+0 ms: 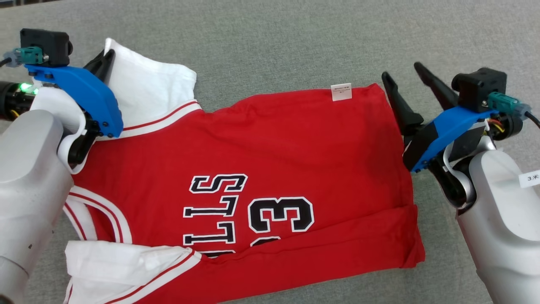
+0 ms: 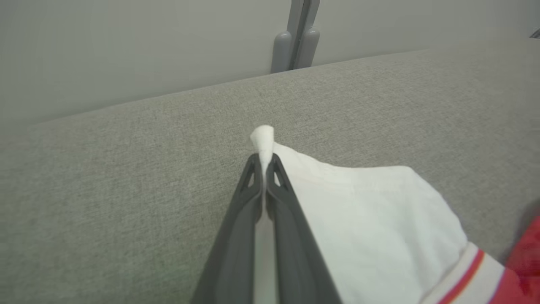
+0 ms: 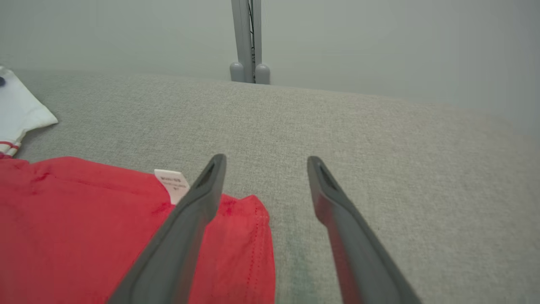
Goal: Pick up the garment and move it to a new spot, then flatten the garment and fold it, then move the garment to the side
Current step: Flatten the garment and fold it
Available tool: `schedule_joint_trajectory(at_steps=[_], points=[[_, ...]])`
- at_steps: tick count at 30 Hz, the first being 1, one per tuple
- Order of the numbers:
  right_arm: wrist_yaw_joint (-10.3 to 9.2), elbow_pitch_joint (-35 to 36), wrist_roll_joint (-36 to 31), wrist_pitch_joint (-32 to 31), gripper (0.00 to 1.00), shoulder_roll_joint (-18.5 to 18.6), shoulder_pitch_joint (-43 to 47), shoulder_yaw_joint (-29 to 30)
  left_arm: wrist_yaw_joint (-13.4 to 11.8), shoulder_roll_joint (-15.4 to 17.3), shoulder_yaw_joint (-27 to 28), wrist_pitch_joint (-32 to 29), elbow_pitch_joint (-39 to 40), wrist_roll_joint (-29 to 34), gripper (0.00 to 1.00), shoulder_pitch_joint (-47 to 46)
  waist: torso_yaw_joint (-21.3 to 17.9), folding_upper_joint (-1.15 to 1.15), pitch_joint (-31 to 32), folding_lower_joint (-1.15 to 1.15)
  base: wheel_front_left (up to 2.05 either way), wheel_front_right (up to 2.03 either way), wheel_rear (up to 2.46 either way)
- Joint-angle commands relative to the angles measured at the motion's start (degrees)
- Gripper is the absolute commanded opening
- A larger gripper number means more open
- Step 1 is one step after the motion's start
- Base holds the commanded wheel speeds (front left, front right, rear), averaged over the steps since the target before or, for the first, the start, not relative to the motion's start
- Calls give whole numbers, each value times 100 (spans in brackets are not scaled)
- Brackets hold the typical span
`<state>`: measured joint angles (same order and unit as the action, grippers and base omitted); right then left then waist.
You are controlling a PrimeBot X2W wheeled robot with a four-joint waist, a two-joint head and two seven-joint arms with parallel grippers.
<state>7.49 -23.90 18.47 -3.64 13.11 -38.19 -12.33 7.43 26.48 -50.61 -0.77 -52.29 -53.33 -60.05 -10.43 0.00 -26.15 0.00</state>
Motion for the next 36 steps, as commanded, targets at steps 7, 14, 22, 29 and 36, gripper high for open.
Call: schedule_joint_trajectory(at_steps=[7,14,22,29,36], points=[[1,-131,313,-477,100,256,161,-199,5,-14,-327,269,143,-157,0,-185,154,0,37,0,0,0,0],[1,-455,421,-685,100,282,44,-369,6,-38,-642,500,208,-265,0,-329,291,0,-23,0,0,0,0],[1,-963,523,-660,95,208,-210,-556,6,-46,-910,728,260,-417,0,-434,397,0,-54,0,0,0,0],[-2,-1389,466,-338,0,209,-399,-485,6,-45,-1084,1025,380,-559,0,-461,487,0,3,0,0,0,0],[-1,-1620,413,370,0,169,-298,-316,6,64,-1170,1428,737,-611,0,-179,596,0,261,0,0,0,0]])
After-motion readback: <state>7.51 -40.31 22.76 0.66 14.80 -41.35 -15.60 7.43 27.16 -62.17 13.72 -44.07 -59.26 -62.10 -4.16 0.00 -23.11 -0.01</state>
